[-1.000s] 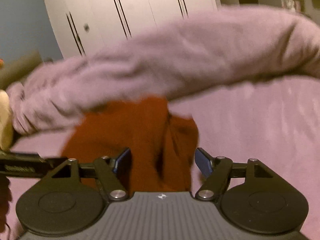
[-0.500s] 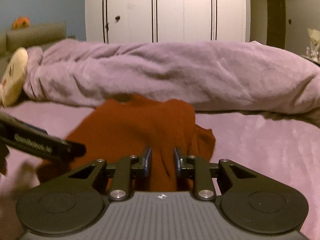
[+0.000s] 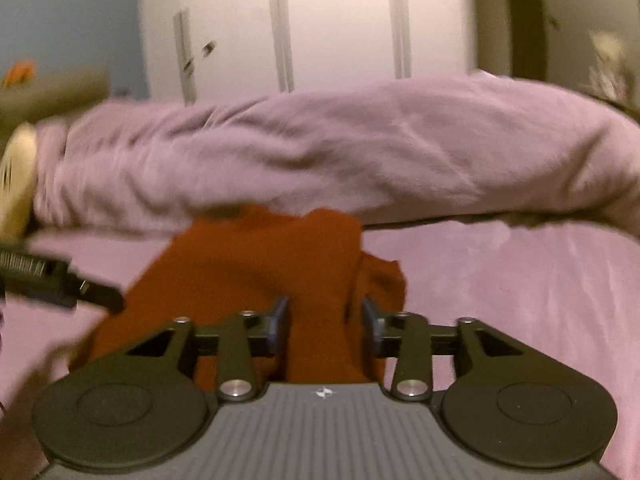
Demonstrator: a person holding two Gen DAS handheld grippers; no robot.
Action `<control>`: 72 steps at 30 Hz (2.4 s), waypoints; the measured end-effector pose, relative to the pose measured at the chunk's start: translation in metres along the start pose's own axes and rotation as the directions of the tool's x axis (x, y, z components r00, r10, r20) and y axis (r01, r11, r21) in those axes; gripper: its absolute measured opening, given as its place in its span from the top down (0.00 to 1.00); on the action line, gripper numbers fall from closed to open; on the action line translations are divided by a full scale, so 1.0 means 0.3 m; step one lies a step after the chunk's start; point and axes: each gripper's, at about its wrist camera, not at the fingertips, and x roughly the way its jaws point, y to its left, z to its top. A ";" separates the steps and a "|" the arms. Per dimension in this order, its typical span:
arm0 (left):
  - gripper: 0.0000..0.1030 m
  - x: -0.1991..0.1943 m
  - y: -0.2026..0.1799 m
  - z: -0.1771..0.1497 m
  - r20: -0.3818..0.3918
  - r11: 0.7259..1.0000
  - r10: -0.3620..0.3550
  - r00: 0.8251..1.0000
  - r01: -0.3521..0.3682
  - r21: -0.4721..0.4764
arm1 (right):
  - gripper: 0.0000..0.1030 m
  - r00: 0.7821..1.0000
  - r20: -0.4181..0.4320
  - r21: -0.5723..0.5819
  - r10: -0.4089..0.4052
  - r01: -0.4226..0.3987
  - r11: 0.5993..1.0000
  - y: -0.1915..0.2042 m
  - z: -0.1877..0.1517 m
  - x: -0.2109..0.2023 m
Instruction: Fold small clothes
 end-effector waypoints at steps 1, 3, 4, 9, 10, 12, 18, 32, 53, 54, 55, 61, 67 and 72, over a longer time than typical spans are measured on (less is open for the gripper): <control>0.01 0.007 0.021 0.013 -0.012 0.999 -0.012 1.000 0.011 -0.031 | 0.53 1.000 -0.017 0.064 0.012 -0.011 0.998 -0.030 0.013 0.010; 0.01 0.034 0.053 0.037 -0.043 0.992 -0.086 0.995 0.081 -0.101 | 0.44 0.996 -0.073 0.171 0.042 -0.029 0.985 -0.085 0.026 0.054; 0.01 0.051 0.057 0.045 -0.055 0.986 -0.118 0.991 0.111 -0.121 | 0.41 0.990 -0.121 0.239 0.079 -0.049 0.970 -0.117 0.025 0.091; 0.01 0.178 0.030 0.062 -0.125 0.970 -0.230 0.965 0.217 -0.110 | 0.34 0.948 -0.172 0.552 0.270 -0.134 0.823 -0.263 -0.038 0.220; 0.01 0.202 0.024 0.062 -0.143 0.965 -0.249 0.958 0.233 -0.117 | 0.34 0.943 -0.156 0.592 0.295 -0.150 0.792 -0.280 -0.051 0.228; 0.01 0.241 0.021 0.060 -0.163 0.945 -0.311 0.936 0.287 -0.156 | 0.34 0.935 -0.136 0.618 0.328 -0.179 0.766 -0.294 -0.065 0.243; 0.26 0.319 0.053 0.074 -0.132 0.888 -0.391 0.911 0.336 -0.315 | 0.47 0.929 -0.126 0.617 0.347 -0.201 0.761 -0.278 -0.069 0.273; 0.48 -0.021 0.204 0.087 -0.005 0.965 -0.236 0.972 0.234 -0.117 | 0.66 0.893 -0.132 0.477 0.430 -0.323 0.818 0.057 -0.025 0.192; 0.13 -0.154 0.144 -0.191 0.068 0.950 0.253 0.965 -0.261 0.172 | 0.70 0.988 -0.105 -0.228 0.114 -0.135 0.964 0.532 -0.085 -0.046; 0.12 -0.140 0.142 -0.195 0.066 0.947 0.264 0.962 -0.272 0.173 | 0.70 0.990 -0.108 -0.250 0.094 -0.119 0.961 0.528 -0.101 -0.045; 0.10 -0.137 0.144 -0.203 0.065 0.945 0.267 0.961 -0.275 0.177 | 0.70 0.989 -0.121 -0.267 0.080 -0.110 0.957 0.524 -0.110 -0.036; 0.04 -0.102 0.125 -0.228 0.101 0.929 0.310 0.945 -0.324 0.180 | 0.70 0.984 -0.162 -0.295 0.076 -0.121 0.948 0.503 -0.142 0.002; 0.04 -0.180 0.138 -0.240 0.109 0.943 0.293 0.950 -0.306 0.131 | 0.70 0.983 -0.170 -0.312 0.064 -0.115 0.943 0.513 -0.128 -0.023; 0.04 -0.243 0.157 -0.300 0.107 0.950 0.289 0.951 -0.299 0.090 | 0.70 0.988 -0.137 -0.314 0.070 -0.111 0.943 0.526 -0.147 -0.122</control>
